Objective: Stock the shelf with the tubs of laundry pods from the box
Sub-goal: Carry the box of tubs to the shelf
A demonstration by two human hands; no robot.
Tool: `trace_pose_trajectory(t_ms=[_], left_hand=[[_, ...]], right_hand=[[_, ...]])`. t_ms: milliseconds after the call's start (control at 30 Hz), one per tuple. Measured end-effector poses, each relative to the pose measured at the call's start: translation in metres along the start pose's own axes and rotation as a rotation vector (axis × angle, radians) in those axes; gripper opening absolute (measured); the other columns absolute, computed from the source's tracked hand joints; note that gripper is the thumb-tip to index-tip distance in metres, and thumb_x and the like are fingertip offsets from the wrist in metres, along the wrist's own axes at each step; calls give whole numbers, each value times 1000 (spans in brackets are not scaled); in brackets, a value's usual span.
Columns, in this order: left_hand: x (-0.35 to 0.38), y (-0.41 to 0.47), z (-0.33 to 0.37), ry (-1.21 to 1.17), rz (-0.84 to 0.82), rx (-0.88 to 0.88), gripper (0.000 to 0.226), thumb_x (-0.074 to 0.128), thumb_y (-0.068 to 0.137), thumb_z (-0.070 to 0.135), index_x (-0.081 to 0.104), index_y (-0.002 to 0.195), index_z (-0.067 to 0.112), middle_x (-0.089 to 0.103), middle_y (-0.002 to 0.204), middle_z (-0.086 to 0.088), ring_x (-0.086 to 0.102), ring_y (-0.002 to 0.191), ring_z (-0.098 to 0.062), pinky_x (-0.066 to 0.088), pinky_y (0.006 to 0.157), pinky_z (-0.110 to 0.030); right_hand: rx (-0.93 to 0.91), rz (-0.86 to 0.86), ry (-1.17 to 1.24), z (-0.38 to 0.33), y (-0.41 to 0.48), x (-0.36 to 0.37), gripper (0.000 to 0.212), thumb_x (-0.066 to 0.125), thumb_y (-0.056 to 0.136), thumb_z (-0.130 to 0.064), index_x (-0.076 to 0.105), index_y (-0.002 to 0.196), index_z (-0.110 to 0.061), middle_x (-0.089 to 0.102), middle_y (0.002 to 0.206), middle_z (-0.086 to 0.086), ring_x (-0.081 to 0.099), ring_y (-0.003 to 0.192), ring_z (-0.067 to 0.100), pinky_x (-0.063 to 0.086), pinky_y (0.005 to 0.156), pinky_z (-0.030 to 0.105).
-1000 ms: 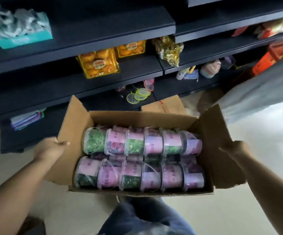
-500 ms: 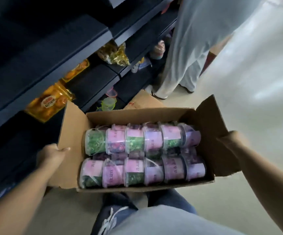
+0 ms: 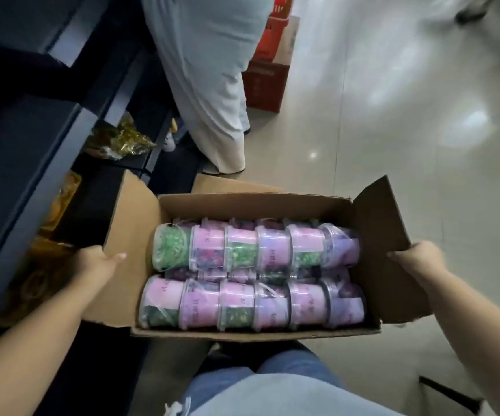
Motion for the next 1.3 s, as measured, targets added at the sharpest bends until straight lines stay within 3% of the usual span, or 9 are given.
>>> trace_pose_trajectory(t_ms=[100, 267, 533, 767, 933, 1133, 1300], left_hand=[[7, 16, 34, 94, -3, 60, 37, 65, 83, 23, 61, 100, -9, 61, 102, -31, 58, 95, -42, 46, 81, -43], [13, 41, 94, 156, -13, 141, 35, 65, 83, 27, 64, 93, -6, 63, 95, -27, 58, 87, -39, 44, 71, -37], [10, 95, 168, 213, 25, 220, 38, 64, 83, 30, 62, 92, -7, 62, 95, -29, 59, 89, -41, 44, 72, -38], [37, 144, 153, 224, -25, 148, 40, 62, 86, 26, 60, 95, -13, 61, 97, -35, 59, 91, -45, 48, 78, -44], [52, 162, 122, 211, 5, 88, 42, 61, 87, 21, 56, 100, -18, 58, 101, -38, 56, 95, -49, 44, 78, -45], [39, 185, 106, 158, -18, 12, 47, 64, 84, 21, 52, 115, -13, 55, 117, -35, 53, 107, -47, 43, 86, -49], [21, 182, 94, 88, 62, -12, 56, 60, 87, 16, 36, 134, 0, 46, 133, -28, 45, 120, -44, 37, 98, -49]], right_hand=[[90, -16, 21, 14, 8, 2, 19, 67, 83, -19, 64, 82, 0, 56, 79, 16, 60, 88, 36, 34, 67, 29], [150, 24, 60, 12, 35, -21, 21, 66, 84, -22, 64, 85, -1, 65, 98, 24, 60, 98, 38, 34, 68, 29], [227, 71, 125, -8, 63, -23, 24, 66, 84, -25, 66, 90, -1, 66, 102, 23, 60, 100, 39, 44, 77, 35], [224, 46, 126, -53, 79, 16, 20, 63, 86, -25, 57, 79, -7, 65, 101, 23, 59, 98, 38, 38, 72, 32], [299, 32, 67, -52, 84, 74, 32, 59, 88, -25, 64, 100, 3, 64, 107, 25, 58, 103, 40, 45, 80, 38], [314, 65, 38, -50, 82, 77, 34, 59, 89, -26, 63, 103, 4, 63, 110, 26, 56, 105, 42, 45, 84, 40], [337, 116, 60, -41, 77, 67, 35, 57, 90, -25, 60, 113, 2, 60, 115, 27, 54, 108, 44, 44, 89, 43]])
Point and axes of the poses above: each hand's wrist, its own y-axis towards the middle knuckle, its own x-axis out of the palm, z = x × y, the point moved 10 cm from there along y, towards the middle knuckle
